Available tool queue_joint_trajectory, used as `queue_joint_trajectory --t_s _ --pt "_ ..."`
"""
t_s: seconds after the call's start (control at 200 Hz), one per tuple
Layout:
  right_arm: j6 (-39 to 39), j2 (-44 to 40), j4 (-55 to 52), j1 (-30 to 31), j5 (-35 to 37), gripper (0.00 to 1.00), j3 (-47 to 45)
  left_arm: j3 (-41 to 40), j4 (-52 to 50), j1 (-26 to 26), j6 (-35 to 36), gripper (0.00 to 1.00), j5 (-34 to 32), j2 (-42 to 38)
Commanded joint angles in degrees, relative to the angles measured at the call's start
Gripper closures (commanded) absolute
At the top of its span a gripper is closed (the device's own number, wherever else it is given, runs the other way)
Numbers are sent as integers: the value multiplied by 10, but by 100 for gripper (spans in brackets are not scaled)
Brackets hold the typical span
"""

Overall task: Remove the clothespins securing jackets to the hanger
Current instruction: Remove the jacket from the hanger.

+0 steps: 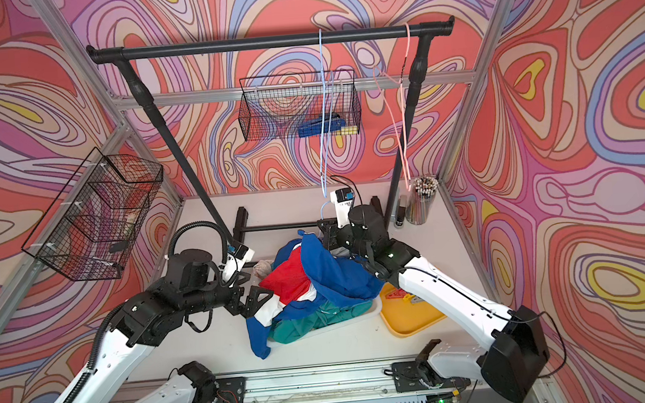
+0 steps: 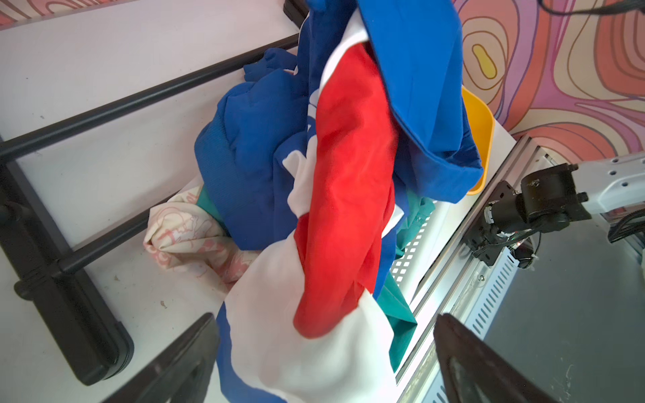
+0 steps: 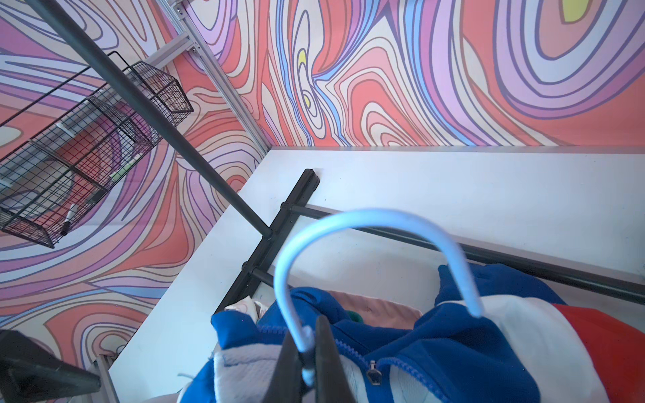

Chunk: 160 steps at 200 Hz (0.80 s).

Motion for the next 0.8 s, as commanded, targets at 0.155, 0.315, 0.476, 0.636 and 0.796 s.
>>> queue_joint_trajectory --t_s 0.155,0.315,0.476,0.636,0.796 --pt "14 22 -3 -17 3 100 35 -33 -30 -5 10 3 -14 -4" --pt "13 18 -9 -26 3 100 39 -41 -11 -5 7 11 -22 25" --pt "14 14 -15 -30 9 100 39 -37 -1 -6 -1 37 -5 53" --pt "17 10 -10 -38 4 100 38 -46 19 -6 -12 82 15 49" --pt "16 12 -12 -38 5 100 40 -40 25 -6 -41 100 -32 47"
